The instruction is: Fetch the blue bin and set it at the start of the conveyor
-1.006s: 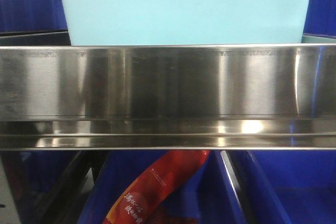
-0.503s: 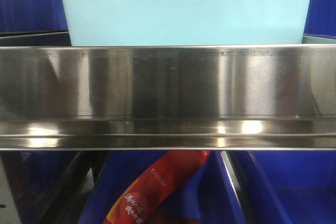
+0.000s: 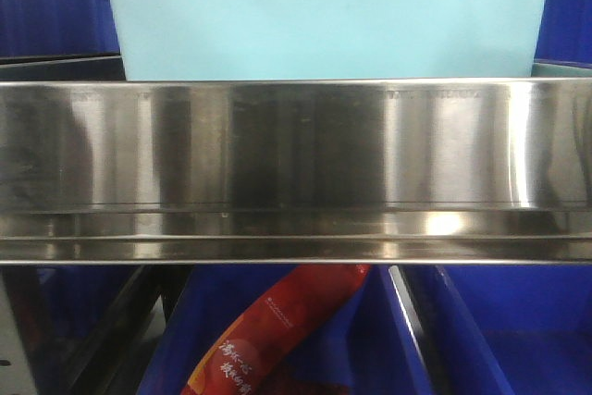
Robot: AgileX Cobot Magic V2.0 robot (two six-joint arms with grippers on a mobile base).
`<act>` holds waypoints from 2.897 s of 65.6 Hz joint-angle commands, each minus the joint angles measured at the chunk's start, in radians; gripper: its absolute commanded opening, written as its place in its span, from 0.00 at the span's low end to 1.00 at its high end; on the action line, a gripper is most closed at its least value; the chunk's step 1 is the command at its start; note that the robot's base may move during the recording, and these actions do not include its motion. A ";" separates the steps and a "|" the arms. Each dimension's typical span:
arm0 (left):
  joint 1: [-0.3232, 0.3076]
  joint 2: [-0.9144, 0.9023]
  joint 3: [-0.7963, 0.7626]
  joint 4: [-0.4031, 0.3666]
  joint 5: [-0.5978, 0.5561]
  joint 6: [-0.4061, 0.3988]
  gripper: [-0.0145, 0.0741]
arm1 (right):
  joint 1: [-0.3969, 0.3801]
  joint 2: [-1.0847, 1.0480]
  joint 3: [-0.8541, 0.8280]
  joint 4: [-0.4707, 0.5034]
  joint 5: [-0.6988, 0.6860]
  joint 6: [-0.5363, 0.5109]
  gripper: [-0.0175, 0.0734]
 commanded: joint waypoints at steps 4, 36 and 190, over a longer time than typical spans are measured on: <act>-0.073 0.207 -0.152 -0.002 0.014 0.008 0.76 | 0.028 0.147 -0.097 0.001 0.059 -0.010 0.82; -0.036 0.839 -0.907 0.186 0.517 -0.234 0.76 | 0.028 0.734 -0.758 -0.018 0.495 0.071 0.82; 0.063 0.743 -0.959 0.058 0.603 -0.234 0.04 | 0.028 0.722 -0.837 0.006 0.381 0.080 0.03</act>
